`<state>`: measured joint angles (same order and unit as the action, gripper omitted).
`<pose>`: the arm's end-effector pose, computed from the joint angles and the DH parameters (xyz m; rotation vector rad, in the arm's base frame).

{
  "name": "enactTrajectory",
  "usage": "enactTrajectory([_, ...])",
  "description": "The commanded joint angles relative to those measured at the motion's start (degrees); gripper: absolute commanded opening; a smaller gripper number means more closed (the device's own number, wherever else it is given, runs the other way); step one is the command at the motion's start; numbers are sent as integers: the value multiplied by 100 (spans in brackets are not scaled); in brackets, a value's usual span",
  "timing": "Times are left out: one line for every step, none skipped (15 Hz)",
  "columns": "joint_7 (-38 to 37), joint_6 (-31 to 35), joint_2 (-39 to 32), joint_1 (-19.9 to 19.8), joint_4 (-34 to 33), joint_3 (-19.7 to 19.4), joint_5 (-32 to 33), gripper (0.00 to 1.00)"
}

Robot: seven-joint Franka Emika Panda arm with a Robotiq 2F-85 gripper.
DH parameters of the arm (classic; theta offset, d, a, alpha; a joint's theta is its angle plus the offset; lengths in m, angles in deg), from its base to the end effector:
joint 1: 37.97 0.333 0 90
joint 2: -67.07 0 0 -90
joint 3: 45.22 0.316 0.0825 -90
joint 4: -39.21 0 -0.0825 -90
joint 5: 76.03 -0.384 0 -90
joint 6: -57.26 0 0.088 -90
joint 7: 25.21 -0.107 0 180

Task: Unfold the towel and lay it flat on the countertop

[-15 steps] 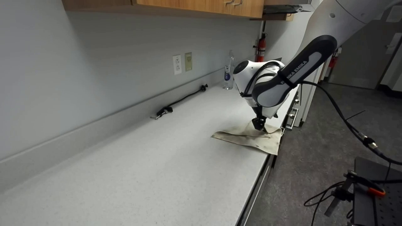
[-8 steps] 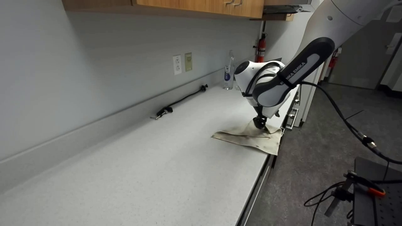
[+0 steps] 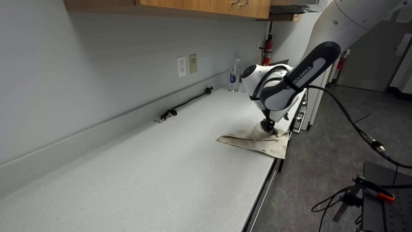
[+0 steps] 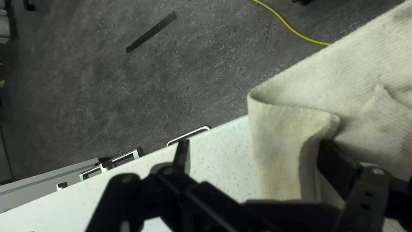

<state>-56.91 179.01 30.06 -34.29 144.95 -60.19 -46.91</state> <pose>0.5920 -0.1357 0.1674 2.4824 -0.4690 -0.3318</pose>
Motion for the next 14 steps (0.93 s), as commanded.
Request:
enactTrajectory([-180,-109,-110,33,-172,-98,30,100])
enactTrajectory([-135,-122,-86,4,-166,-76,-16,100])
enactTrajectory([-87,-128,-71,-16,-161,-55,-52,100])
enactTrajectory([-73,-125,-62,-19,-156,-45,-65,100])
enactTrajectory([-33,-125,-55,-34,-152,-23,-95,100])
enactTrajectory([36,-133,-52,-58,-154,12,-140,100])
enactTrajectory([62,-147,-54,-65,-157,26,-162,100])
enactTrajectory([77,-154,-56,-68,-162,32,-172,100])
enactTrajectory([80,-163,-55,-64,-159,30,-174,100])
enactTrajectory([79,-169,-54,-61,-153,28,-174,100])
enactTrajectory([83,-169,-51,-64,-147,31,-178,100])
enactTrajectory([86,-170,-53,-69,-137,34,-185,100])
enactTrajectory([89,-168,-53,-71,-125,36,-189,100])
enactTrajectory([91,-164,-49,-74,-100,38,-194,100])
